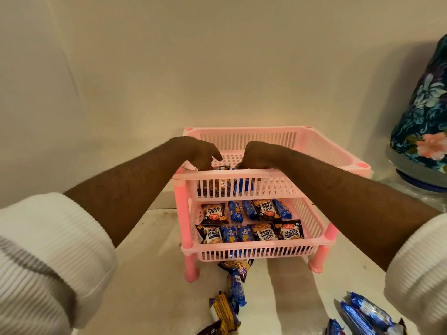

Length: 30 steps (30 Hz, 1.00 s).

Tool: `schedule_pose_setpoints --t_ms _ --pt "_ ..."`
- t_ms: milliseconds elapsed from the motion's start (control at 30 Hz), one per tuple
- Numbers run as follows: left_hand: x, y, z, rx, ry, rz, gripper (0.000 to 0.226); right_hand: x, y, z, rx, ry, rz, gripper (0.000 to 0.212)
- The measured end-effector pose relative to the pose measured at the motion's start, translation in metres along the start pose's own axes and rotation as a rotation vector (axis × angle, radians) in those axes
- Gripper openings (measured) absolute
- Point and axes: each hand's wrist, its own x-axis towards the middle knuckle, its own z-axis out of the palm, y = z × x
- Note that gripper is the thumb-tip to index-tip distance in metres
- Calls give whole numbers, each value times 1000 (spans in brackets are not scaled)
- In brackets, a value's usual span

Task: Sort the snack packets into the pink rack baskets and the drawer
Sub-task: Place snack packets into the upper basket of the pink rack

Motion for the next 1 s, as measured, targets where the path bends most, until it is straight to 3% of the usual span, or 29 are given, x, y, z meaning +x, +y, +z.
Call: schedule_pose_setpoints --t_ms 133,233,300,467,600,767,1000 --pt "-10 1 3 -35 184 -9 62 -6 1 -4 54 50 12 36" --pt "-24 5 6 -85 385 13 49 -17 3 -10 114 183 -15 45" --pt "-37 11 10 -138 505 53 43 -32 4 -14 209 281 -59 37" --pt "-78 51 35 1 923 167 38 -86 11 -12 225 771 -173 21" --pt "-99 102 74 -36 1073 346 37 -138 42 19 331 977 -244 13" --pt "-101 168 144 -205 940 527 32 -201 109 65 331 957 -117 11" --pt "-88 236 273 -423 421 499 22 -254 210 154 235 400 102 13"
